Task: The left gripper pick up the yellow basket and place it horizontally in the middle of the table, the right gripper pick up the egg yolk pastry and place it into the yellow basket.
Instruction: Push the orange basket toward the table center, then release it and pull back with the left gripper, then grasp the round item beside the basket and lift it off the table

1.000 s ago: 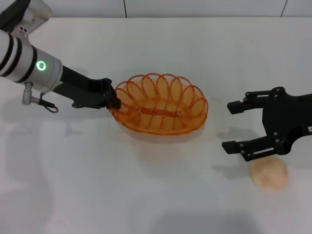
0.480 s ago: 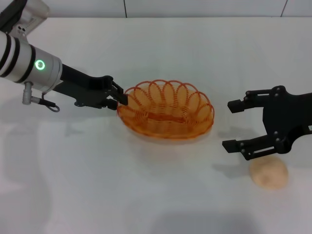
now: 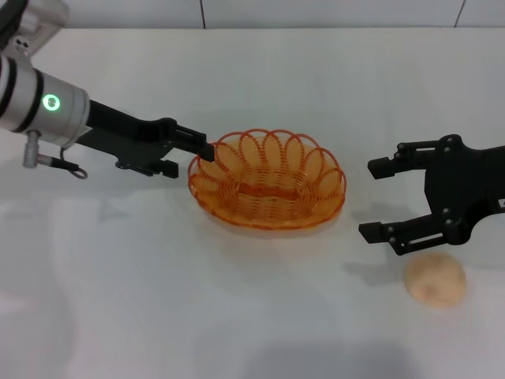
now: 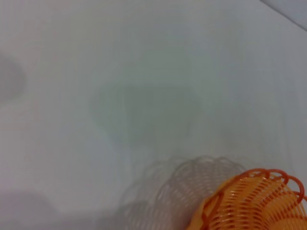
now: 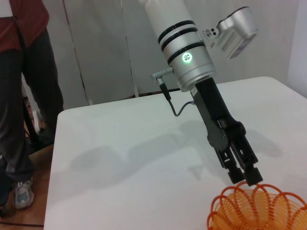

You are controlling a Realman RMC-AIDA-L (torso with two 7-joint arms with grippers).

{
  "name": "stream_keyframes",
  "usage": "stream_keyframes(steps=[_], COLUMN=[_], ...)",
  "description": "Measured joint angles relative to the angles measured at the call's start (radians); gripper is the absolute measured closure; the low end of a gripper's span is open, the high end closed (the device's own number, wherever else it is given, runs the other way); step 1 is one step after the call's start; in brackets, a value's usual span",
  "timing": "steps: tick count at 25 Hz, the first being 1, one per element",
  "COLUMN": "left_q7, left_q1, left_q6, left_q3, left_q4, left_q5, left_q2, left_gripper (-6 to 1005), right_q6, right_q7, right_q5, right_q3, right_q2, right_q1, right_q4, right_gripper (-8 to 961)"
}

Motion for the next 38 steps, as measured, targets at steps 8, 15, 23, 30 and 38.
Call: stream_keyframes(steps=[8,15,23,30,38], left_q7=[0.057,0.143,0.441,0.723,0.906], left_q1=[0.016,0.064,0.113,0.140,0.141], left_q6=[0.021,0.024,0.029,0.081,0.193], left_q3=[0.000,0.001,0.001,0.009,0.022], left_q4=[0.027,0.107,0.199,0.282,0.331], left_q5=[-0.043,-0.100,-0.155,-0.168,-0.170], left_q2=[0.020,0.031,0.037,0.038,0.025], left_gripper=[163,107,108,109,110], right_q6=[-0.001,0.007,0.040,0.065,0.062], right_q7=[0.002,0.014,0.026,0.085,0.179], right_q5=[0.007,-0.001,-0.016,-0.084,-0.203], right_q3=[0.016,0.019,0.025,0.019,0.007], right_q2=[0.000,-0.001,-0.002,-0.001,0.000], right_q1=[-0.001,0.001,0.000,0.002,0.005], right_q4=[0.003,0.012,0.040,0.043,0.022], right_gripper=[111,112,111,112,113])
